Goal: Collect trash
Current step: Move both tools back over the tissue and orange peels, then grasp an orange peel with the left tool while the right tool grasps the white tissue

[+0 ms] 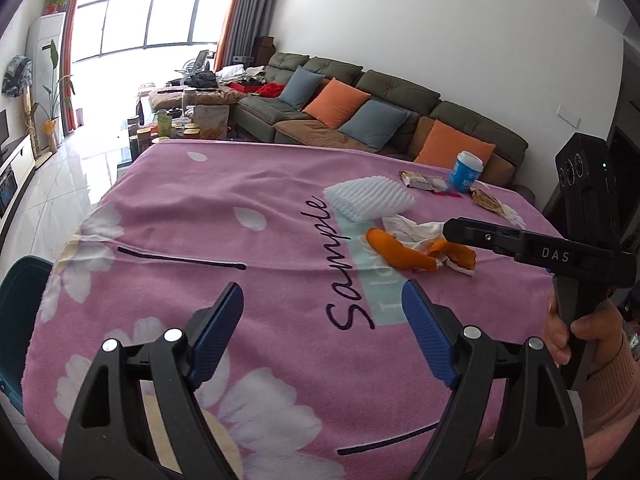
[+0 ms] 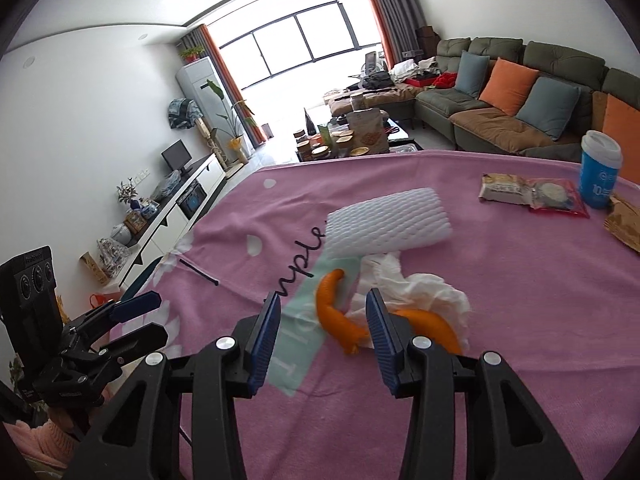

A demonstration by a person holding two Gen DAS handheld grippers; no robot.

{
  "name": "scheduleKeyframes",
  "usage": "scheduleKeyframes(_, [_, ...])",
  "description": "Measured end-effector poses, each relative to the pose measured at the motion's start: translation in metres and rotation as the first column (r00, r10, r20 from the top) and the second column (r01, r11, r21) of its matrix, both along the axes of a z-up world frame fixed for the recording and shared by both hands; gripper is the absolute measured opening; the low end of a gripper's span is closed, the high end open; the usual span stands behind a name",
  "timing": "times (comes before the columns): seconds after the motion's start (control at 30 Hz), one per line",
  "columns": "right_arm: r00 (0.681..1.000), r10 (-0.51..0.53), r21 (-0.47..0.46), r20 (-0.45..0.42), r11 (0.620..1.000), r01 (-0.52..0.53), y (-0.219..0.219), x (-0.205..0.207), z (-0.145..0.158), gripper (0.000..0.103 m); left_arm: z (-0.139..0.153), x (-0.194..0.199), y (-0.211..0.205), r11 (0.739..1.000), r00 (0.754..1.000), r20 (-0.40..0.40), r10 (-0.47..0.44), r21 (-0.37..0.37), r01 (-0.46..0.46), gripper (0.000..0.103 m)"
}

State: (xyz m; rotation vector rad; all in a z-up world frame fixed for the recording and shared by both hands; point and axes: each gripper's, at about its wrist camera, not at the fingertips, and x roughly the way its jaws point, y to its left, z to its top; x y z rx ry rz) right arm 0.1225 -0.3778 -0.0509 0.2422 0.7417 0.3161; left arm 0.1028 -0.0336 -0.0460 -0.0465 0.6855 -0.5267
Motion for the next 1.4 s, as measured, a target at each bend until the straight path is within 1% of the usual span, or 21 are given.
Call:
scheduleKeyframes(0.13, [0.998, -0.059, 0.000, -0.015, 0.998, 0.059, -0.027, -0.005, -0.009, 0.042, -0.003, 0.009, -0.030, 0.998, 0.998, -0.018, -0.058, 0.013, 0.058, 0.077])
scheduleKeyframes(0.27, [0.996, -0.081, 0.003, -0.037, 0.997, 0.081, -0.038, -0.004, -0.019, 0.042, -0.008, 0.024, -0.057, 0.995, 0.994, -0.053, -0.095, 0.026, 0.096, 0.073])
scheduleKeyframes(0.4, [0.995, -0.079, 0.011, -0.055, 0.997, 0.079, -0.047, -0.006, -0.028, 0.042, -0.011, 0.043, -0.075, 0.992, 0.988, -0.093, -0.123, 0.006, 0.124, 0.064])
scheduleKeyframes(0.53, [0.995, -0.072, 0.016, -0.071, 0.997, 0.073, -0.049, -0.006, -0.034, 0.042, -0.016, 0.061, -0.093, 0.990, 0.981, -0.133, -0.139, 0.006, 0.141, 0.058])
scheduleKeyframes(0.6, [0.995, -0.067, 0.025, -0.079, 0.997, 0.069, -0.051, -0.006, -0.036, 0.041, -0.020, 0.070, -0.101, 0.989, 0.974, -0.169, -0.148, -0.002, 0.150, 0.050])
scheduleKeyframes(0.63, [0.994, -0.064, 0.026, -0.084, 0.997, 0.067, -0.051, -0.006, -0.037, 0.041, -0.023, 0.075, -0.104, 0.988, 0.969, -0.190, -0.156, -0.011, 0.157, 0.049])
scheduleKeyframes(0.67, [0.994, -0.062, 0.024, -0.089, 0.998, 0.064, -0.051, -0.005, -0.037, 0.036, -0.025, 0.078, -0.109, 0.987, 0.965, -0.205, -0.162, -0.013, 0.162, 0.047])
scheduleKeyframes(0.7, [0.994, -0.056, 0.023, -0.093, 0.998, 0.059, -0.050, -0.004, -0.038, 0.027, -0.028, 0.081, -0.113, 0.987, 0.963, -0.217, -0.160, -0.010, 0.162, 0.043])
scheduleKeyframes(0.73, [0.994, -0.049, 0.018, -0.094, 0.999, 0.051, -0.049, -0.005, -0.038, 0.023, -0.032, 0.084, -0.116, 0.986, 0.959, -0.232, -0.162, -0.007, 0.165, 0.041])
scheduleKeyframes(0.77, [0.995, -0.044, 0.014, -0.093, 0.999, 0.046, -0.048, -0.005, -0.037, 0.017, -0.035, 0.087, -0.120, 0.985, 0.954, -0.248, -0.168, -0.008, 0.172, 0.036])
scheduleKeyframes(0.8, [0.995, -0.041, 0.010, -0.091, 0.999, 0.042, -0.048, -0.006, -0.037, 0.015, -0.039, 0.089, -0.122, 0.985, 0.951, -0.261, -0.166, -0.009, 0.170, 0.037])
scheduleKeyframes(0.87, [0.996, -0.031, 0.009, -0.085, 0.999, 0.032, -0.047, -0.009, -0.036, 0.013, -0.042, 0.093, -0.124, 0.986, 0.947, -0.273, -0.168, -0.025, 0.167, 0.036])
scheduleKeyframes(0.93, [0.996, -0.015, 0.015, -0.083, 1.000, 0.016, -0.046, -0.012, -0.034, 0.011, -0.044, 0.096, -0.123, 0.986, 0.947, -0.275, -0.168, -0.038, 0.164, 0.033])
scheduleKeyframes(0.97, [0.997, -0.003, 0.021, -0.083, 1.000, 0.005, -0.046, -0.013, -0.034, 0.009, -0.044, 0.096, -0.122, 0.985, 0.946, -0.275, -0.172, -0.044, 0.166, 0.027])
scheduleKeyframes(1.07, [0.996, 0.028, 0.035, -0.082, 0.999, -0.026, -0.044, -0.018, -0.032, 0.009, -0.042, 0.097, -0.120, 0.984, 0.947, -0.268, -0.175, -0.056, 0.167, 0.013])
scheduleKeyframes(1.1, [0.996, 0.038, 0.034, -0.082, 0.999, -0.036, -0.042, -0.020, -0.032, 0.009, -0.041, 0.097, -0.120, 0.984, 0.948, -0.264, -0.176, -0.054, 0.167, 0.010])
scheduleKeyframes(1.23, [0.992, 0.095, 0.039, -0.088, 0.995, -0.092, -0.034, -0.027, -0.030, 0.009, -0.037, 0.096, -0.114, 0.987, 0.953, -0.255, -0.162, -0.050, 0.155, 0.009])
scheduleKeyframes(1.27, [0.989, 0.112, 0.038, -0.093, 0.993, -0.109, -0.031, -0.028, -0.030, 0.009, -0.036, 0.097, -0.113, 0.988, 0.956, -0.250, -0.156, -0.041, 0.151, 0.011])
scheduleKeyframes(1.3, [0.987, 0.129, 0.037, -0.098, 0.991, -0.126, -0.029, -0.030, -0.029, 0.009, -0.035, 0.097, -0.113, 0.988, 0.957, -0.245, -0.154, -0.036, 0.150, 0.023])
scheduleKeyframes(1.37, [0.984, 0.150, 0.035, -0.099, 0.988, -0.148, -0.026, -0.033, -0.028, 0.010, -0.031, 0.097, -0.112, 0.989, 0.962, -0.228, -0.147, -0.028, 0.144, 0.033])
scheduleKeyframes(1.4, [0.983, 0.155, 0.036, -0.102, 0.988, -0.153, -0.026, -0.034, -0.028, 0.012, -0.030, 0.096, -0.113, 0.989, 0.964, -0.223, -0.146, -0.019, 0.145, 0.033])
